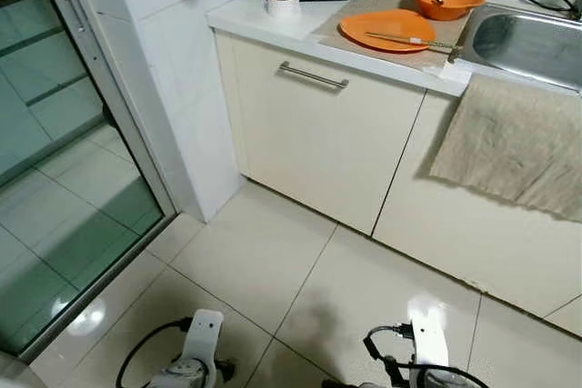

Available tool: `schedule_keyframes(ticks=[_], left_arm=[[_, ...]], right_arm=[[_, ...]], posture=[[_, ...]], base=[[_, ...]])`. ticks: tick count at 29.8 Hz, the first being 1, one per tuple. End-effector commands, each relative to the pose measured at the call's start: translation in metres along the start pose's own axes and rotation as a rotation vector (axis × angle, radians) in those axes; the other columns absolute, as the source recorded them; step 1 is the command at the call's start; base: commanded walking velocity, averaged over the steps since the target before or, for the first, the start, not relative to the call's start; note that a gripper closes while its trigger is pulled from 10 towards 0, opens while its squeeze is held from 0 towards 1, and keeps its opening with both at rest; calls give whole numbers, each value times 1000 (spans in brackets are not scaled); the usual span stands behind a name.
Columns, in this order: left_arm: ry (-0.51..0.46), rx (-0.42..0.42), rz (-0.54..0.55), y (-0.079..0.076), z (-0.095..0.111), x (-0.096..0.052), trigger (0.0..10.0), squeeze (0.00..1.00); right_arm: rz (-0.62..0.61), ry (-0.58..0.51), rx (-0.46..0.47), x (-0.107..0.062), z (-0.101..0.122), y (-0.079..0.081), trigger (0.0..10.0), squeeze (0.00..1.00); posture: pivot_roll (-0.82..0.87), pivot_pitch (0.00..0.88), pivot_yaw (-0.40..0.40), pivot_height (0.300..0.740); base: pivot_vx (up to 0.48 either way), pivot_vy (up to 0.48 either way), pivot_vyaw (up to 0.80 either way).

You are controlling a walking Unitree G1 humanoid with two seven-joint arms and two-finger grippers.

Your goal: Kitchen organization

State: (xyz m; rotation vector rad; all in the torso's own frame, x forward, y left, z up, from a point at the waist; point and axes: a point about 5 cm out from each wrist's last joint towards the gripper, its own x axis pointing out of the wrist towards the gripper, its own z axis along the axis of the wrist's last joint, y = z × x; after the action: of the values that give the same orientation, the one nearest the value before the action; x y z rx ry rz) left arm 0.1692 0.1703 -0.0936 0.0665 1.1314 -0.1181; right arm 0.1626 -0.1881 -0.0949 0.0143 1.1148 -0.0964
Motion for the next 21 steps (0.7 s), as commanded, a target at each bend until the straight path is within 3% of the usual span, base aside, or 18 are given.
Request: schedule_keyframes(ticks=[1, 3, 4, 7, 17, 21], left_arm=[[-43, -31, -21, -1, 10, 0, 10000, 0], [-112, -19, 5, 0, 28, 0, 10000, 0], [-175, -24, 17, 0, 48, -1, 10000, 0], [-234, -33, 21, -1, 73, -3, 10000, 0], [-222, -30, 11, -3, 78, -3, 10000, 0], [-306, -46, -13, -3, 96, -7, 10000, 0]], right_arm=[[-27, -101, -64, 0, 20, 0, 10000, 0], [-70, -203, -112, -1, 39, -2, 10000, 0], [-85, -252, -105, -2, 52, -2, 10000, 0], [-62, -265, -88, -3, 59, 2, 10000, 0], [-58, -247, -56, -2, 58, 9, 10000, 0], [-46, -303, -44, -4, 73, 16, 10000, 0]], posture=[[-52, 0, 26, 740], [-54, 0, 31, 740], [-57, 0, 34, 740], [-59, 0, 38, 740], [-52, 0, 32, 740], [-38, 0, 32, 740]], base=[[0, 0, 0], [0, 0, 0], [0, 0, 0], [0, 0, 0], [0, 0, 0], [0, 0, 0]])
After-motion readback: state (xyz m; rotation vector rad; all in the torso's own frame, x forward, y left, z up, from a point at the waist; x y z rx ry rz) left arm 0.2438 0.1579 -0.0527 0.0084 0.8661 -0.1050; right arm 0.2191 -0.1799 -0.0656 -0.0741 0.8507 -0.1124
